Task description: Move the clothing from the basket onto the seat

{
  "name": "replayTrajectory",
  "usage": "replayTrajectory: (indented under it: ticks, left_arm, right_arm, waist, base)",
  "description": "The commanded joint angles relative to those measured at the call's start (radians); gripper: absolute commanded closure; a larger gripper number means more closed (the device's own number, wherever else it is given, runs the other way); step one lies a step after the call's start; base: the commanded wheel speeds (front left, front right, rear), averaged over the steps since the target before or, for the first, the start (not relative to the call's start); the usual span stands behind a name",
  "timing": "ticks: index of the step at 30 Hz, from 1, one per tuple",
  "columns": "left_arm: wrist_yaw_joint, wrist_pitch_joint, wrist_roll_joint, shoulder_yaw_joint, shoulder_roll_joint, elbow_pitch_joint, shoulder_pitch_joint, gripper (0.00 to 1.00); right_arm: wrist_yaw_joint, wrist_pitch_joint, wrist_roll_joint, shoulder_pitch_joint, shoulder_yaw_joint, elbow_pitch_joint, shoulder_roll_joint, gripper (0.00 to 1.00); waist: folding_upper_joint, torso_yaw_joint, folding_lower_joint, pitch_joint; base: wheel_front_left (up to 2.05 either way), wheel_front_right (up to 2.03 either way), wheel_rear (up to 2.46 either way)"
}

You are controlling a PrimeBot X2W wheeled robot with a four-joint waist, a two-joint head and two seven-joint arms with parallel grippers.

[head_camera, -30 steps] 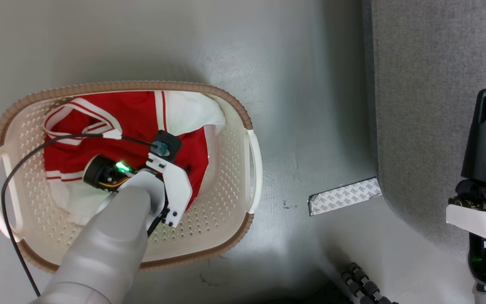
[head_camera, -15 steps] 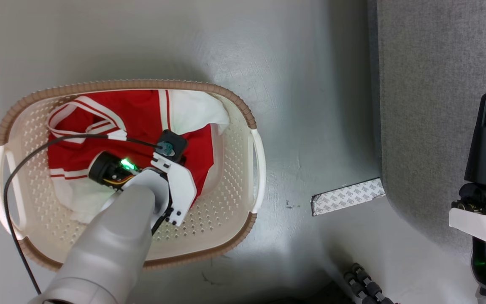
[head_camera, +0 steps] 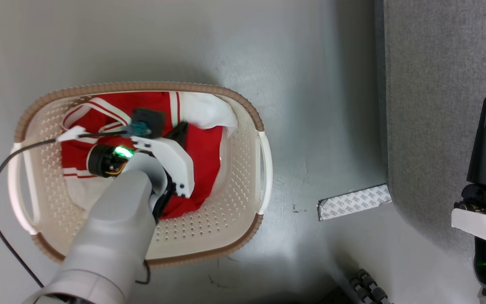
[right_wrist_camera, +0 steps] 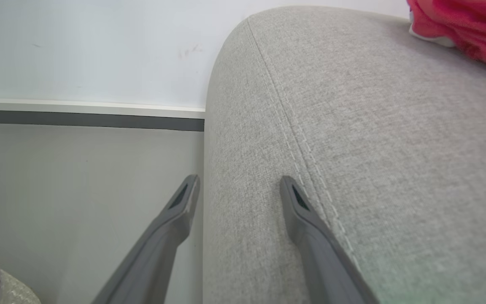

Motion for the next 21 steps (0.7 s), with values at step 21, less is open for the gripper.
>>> replayTrajectory:
  ticks: [21]
  left_arm:
    - [-0.006, -0.081, -0.266, 0.074, 0.043, -0.079, 0.088, 1.00]
  right_arm:
    - [0.006, 0.015, -0.015, 0.013, 0.000, 0.036, -0.019, 0.00]
  waist:
    - [-0.0001, 0.043, 0.0000, -0.145]
  base:
    - [0.00, 0.00, 0.00]
